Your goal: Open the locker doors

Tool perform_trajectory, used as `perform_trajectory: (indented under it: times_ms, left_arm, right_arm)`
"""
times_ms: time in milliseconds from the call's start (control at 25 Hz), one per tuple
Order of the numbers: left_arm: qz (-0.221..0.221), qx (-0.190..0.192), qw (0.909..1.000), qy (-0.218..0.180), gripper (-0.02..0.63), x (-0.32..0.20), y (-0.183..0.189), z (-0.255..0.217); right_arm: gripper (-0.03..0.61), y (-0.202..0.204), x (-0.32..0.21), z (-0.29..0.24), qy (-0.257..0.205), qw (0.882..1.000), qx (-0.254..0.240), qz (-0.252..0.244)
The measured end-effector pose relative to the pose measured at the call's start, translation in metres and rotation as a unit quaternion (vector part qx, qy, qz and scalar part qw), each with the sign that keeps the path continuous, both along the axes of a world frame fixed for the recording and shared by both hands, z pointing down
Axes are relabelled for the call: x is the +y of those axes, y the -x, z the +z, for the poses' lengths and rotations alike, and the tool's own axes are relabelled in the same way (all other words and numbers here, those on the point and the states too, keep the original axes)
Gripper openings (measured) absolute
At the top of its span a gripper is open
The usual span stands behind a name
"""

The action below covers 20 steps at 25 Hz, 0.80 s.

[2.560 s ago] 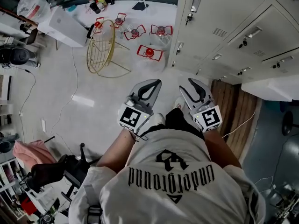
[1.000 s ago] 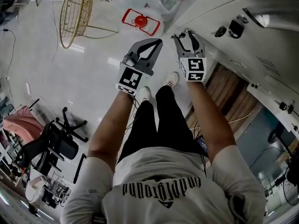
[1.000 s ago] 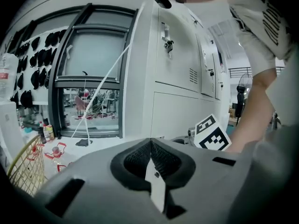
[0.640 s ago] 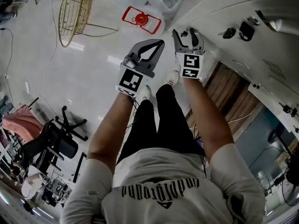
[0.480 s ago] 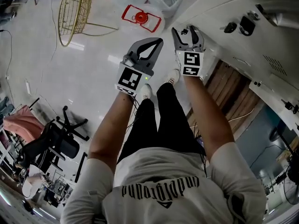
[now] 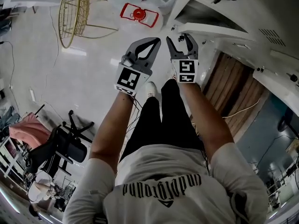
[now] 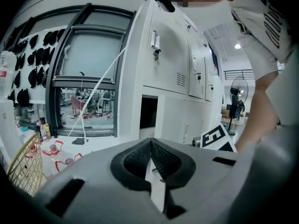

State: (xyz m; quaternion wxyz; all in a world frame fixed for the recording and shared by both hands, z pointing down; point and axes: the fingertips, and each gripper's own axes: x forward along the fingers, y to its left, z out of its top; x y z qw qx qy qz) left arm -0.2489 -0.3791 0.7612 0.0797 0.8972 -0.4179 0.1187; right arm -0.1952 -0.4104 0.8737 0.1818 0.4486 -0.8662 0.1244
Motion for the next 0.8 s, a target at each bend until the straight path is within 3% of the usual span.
perform_trajectory:
  times_ms: [440,640,800]
  left_arm:
    - [0.079,-0.01,0.9968,0.005,0.008,0.051,-0.036,-0.011]
    - [0.117,-0.015,0.993,0.007,0.008,0.066,-0.069,-0.012]
    - [0.147,-0.013,0.989,0.008,0.008,0.076,-0.099,-0.016]
  right_arm:
    - [0.212,-0.057,0.089,-0.002,0.022,0.996,0.004,0.089]
    - [0.145,-0.096,0.116,0.0,0.023,0.993,0.022,0.113]
    - [0.144,-0.126,0.14,-0.003,0.025,0.99,0.03,0.133]
